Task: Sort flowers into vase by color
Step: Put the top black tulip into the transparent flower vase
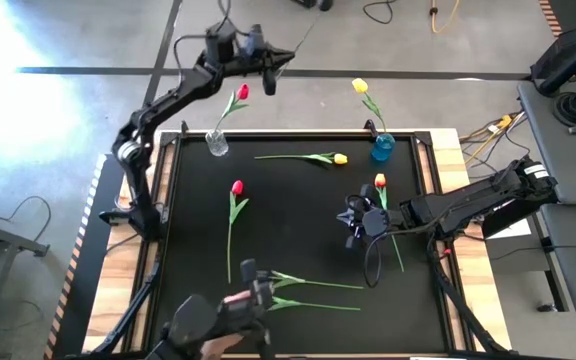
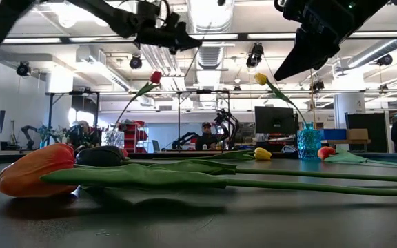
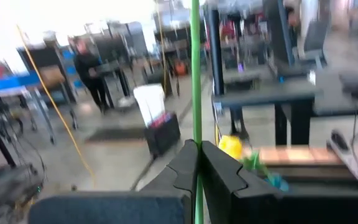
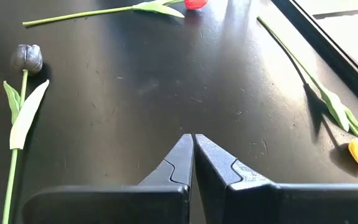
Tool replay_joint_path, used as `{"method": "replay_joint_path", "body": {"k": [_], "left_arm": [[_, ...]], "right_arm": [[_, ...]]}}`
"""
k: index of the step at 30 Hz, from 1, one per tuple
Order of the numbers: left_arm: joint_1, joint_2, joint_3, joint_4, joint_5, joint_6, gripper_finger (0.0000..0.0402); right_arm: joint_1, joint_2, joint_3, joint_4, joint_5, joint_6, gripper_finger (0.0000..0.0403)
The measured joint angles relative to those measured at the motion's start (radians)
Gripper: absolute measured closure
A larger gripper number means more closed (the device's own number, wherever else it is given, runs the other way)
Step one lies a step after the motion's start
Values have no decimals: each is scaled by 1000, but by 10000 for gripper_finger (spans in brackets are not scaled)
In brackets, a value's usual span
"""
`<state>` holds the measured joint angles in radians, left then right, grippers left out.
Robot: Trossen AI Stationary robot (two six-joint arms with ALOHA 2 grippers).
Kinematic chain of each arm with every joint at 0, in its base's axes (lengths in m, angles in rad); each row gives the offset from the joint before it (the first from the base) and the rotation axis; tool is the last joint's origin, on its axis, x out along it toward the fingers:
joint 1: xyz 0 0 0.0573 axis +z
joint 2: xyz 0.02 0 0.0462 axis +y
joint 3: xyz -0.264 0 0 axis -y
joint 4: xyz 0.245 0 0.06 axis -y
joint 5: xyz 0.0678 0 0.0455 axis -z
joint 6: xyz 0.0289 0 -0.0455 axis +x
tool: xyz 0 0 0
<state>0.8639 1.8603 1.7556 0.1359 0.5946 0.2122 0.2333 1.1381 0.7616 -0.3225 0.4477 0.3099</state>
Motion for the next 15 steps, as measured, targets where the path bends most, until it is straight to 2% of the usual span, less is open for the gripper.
{"method": "replay_joint_path", "body": {"k": [3,6,15], "left_arm": [[-1,-101,-172,144,-1,-44,401],[-12,-214,-336,204,-10,-49,401],[-69,-604,-773,254,-109,-69,401]], "right_arm": [[0,0,0,7,0,-1,394],[0,0,-1,18,0,-17,394],[-5,0,-2,58,1,-60,394]]}}
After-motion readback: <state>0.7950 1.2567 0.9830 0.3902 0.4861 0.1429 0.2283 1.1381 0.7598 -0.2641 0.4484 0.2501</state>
